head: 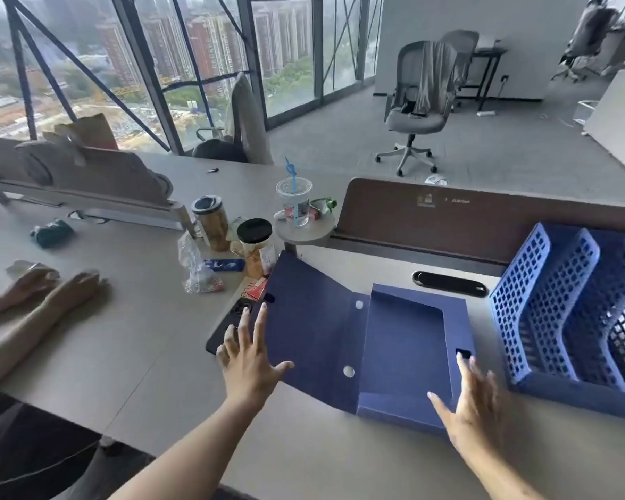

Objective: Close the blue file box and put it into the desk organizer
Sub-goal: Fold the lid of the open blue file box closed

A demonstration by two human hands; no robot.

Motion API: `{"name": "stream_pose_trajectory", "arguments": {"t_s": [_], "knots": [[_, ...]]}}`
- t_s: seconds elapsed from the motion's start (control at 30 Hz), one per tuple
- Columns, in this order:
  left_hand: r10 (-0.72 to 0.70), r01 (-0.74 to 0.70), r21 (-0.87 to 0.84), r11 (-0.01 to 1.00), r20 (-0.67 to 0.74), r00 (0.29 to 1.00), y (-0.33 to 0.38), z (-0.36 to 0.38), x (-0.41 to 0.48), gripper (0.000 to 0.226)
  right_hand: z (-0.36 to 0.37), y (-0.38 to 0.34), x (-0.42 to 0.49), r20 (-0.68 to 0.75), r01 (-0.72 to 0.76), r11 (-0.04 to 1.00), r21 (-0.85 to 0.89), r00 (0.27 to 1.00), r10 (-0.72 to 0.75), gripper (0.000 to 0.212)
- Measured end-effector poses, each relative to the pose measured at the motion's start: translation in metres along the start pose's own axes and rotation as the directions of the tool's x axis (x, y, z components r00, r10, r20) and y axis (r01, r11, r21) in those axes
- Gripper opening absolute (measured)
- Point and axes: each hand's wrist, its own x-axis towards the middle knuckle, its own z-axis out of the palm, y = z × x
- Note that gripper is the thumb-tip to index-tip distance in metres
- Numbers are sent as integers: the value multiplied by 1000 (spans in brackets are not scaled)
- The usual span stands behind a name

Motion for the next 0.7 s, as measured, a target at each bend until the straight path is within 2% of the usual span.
{"name": "stream_pose_trajectory", "arguments": {"t_s": [0.03,0.13,0.27,0.33,0.47,0.57,0.63,0.7], "knots": [[-82,81,11,997,73,994,-2,-2,1,128,3,2,-2,75,-61,998,-11,995,62,101],[-239,231,77,970,106,965,-15,1,2,131,7,4,-8,195,-190,981,-35,962,193,114],[-279,272,79,959,96,956,-21,3,2,115,15,3,-4,241,-302,953,33,927,286,121],[-277,275,32,961,79,958,-23,0,4,103,18,3,-3,234,-300,953,36,930,284,124],[-168,166,-155,974,4,986,-14,-11,3,86,19,2,-2,239,-250,968,30,942,236,125],[-67,42,-336,941,-62,996,1,-20,2,80,22,0,-5,248,-243,970,9,940,234,123],[7,-45,-426,904,-90,996,13,-24,0,77,23,0,-5,276,-240,970,-31,931,239,124],[90,-124,-560,819,-87,992,27,-27,-4,75,23,3,-3,313,-234,971,-45,920,236,123]]}}
